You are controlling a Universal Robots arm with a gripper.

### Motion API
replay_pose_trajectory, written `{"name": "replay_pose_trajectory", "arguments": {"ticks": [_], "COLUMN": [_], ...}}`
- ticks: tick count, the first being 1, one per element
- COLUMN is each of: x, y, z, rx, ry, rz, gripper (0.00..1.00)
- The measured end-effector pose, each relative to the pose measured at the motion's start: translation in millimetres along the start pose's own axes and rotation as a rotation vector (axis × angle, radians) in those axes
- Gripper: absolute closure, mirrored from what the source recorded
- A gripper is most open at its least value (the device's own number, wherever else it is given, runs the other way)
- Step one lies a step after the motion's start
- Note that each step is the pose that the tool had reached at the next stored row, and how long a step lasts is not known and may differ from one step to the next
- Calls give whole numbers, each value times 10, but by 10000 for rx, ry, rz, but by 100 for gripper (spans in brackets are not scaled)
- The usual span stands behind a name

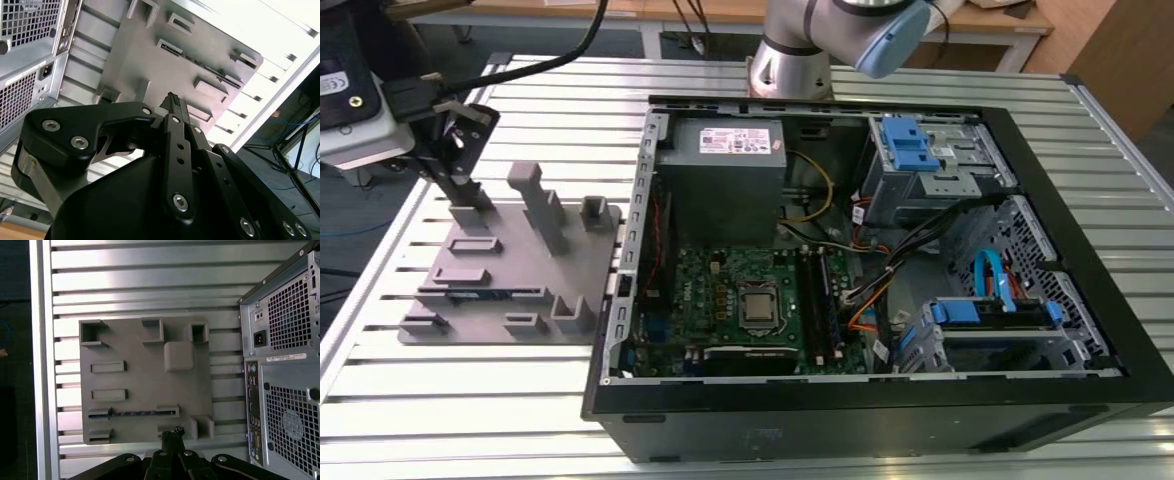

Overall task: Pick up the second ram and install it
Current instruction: 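Reach for the second ram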

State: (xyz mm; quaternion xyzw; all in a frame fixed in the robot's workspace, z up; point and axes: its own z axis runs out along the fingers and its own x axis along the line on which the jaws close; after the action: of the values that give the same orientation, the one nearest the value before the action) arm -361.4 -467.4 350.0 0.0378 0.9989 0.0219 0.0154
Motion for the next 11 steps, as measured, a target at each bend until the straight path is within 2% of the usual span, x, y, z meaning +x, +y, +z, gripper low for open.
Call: {"name": "replay_pose_trajectory", "arguments": {"ticks": [11], "x": [69], "y": [-48], "z": [120], "rx": [-2], "ry": [-2], "rz": [1], "gripper": [89]}}
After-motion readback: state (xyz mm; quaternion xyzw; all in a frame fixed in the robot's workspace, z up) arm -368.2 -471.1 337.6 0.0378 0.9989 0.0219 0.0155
